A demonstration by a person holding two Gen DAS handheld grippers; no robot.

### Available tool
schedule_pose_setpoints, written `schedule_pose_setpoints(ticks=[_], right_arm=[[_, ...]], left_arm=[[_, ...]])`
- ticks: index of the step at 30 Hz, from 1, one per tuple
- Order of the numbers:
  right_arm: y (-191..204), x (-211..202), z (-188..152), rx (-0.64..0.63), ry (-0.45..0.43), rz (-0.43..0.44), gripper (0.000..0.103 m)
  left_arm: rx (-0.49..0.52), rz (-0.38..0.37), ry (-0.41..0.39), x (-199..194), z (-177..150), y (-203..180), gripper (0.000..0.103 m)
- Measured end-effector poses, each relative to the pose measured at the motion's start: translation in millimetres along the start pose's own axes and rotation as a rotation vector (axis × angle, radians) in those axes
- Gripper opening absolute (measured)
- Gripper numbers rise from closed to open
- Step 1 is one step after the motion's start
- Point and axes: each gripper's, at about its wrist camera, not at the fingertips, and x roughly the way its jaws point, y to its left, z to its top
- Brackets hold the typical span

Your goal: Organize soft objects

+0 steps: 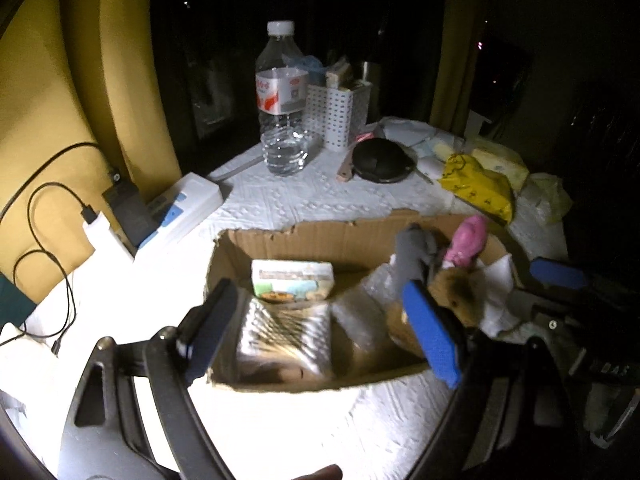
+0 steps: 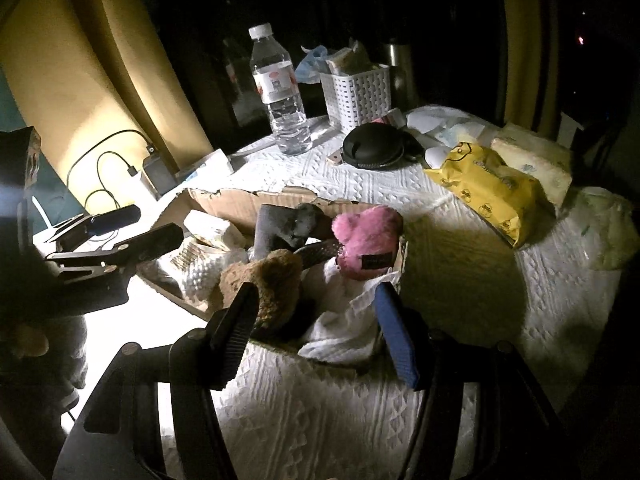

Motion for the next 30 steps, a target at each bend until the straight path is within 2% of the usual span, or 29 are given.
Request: schedule_pose_setpoints(ticks=[14, 18, 30], right_arm=[[20, -37, -14, -0.027, -0.044, -0.003, 0.063], [27, -47, -18, -0.035, -0.052, -0.008, 0.063], [48, -82, -29, -0.044, -0.08, -0.033, 0.063]], left_arm=[[0.002, -0.029, -0.03, -49, -23, -16, 0.087], [-0.008, -0.043, -0.037, -62, -31, -16, 0.093], [-0.015, -0.022, -0.069, -107, -43, -17, 0.093]])
